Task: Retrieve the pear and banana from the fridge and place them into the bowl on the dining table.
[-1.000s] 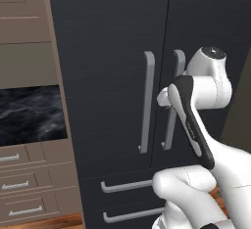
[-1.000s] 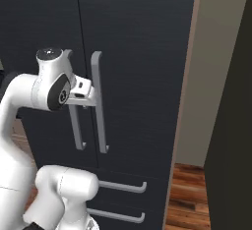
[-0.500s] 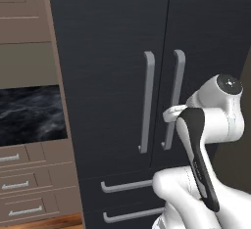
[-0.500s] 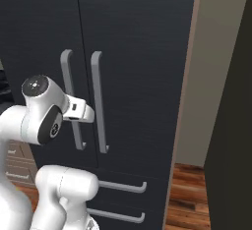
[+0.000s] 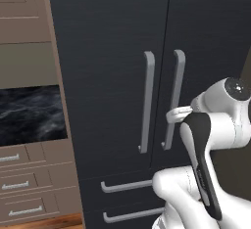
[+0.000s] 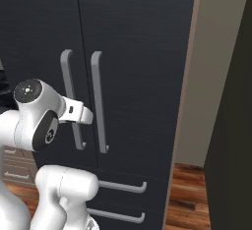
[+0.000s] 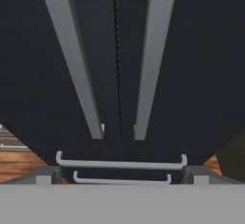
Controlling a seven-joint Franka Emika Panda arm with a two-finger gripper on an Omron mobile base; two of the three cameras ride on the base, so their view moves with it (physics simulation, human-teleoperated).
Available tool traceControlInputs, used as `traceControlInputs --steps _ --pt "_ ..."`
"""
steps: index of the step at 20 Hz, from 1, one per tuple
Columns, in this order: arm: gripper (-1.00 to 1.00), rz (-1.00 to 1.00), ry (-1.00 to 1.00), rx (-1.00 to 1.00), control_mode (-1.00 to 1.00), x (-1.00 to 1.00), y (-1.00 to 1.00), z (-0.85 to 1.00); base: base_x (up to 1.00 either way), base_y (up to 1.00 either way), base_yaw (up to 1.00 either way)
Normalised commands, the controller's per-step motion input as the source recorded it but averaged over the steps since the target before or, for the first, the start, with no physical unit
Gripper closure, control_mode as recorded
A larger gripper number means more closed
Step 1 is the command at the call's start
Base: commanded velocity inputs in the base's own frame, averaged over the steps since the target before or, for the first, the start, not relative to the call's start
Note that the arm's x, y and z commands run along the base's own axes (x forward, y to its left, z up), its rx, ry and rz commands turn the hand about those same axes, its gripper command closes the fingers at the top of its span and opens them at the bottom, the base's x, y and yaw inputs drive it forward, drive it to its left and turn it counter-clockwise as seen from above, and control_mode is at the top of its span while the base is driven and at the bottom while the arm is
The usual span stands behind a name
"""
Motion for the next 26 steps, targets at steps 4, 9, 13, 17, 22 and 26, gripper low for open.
traceControlInputs --steps 4,9,13,17,22,26 --pt "-1.0 0.0 -0.03 0.0 -1.0 -0.09 -0.04 0.0 0.0 0.0 0.0" --pt "-1.0 0.0 -0.01 0.0 1.0 -0.02 -0.02 0.0 -0.18 -0.11 -0.01" --pt "-1.0 0.0 0.0 0.0 1.0 0.0 0.0 0.0 -0.42 -0.03 -0.01" --pt "-1.0 0.0 0.0 0.0 1.0 0.0 0.0 0.0 -0.47 0.01 -0.02" --pt "-1.0 0.0 0.0 0.0 1.0 0.0 0.0 0.0 -0.4 0.1 -0.03" --pt "-1.0 0.0 0.0 0.0 1.0 0.0 0.0 0.0 -0.3 0.22 -0.03"
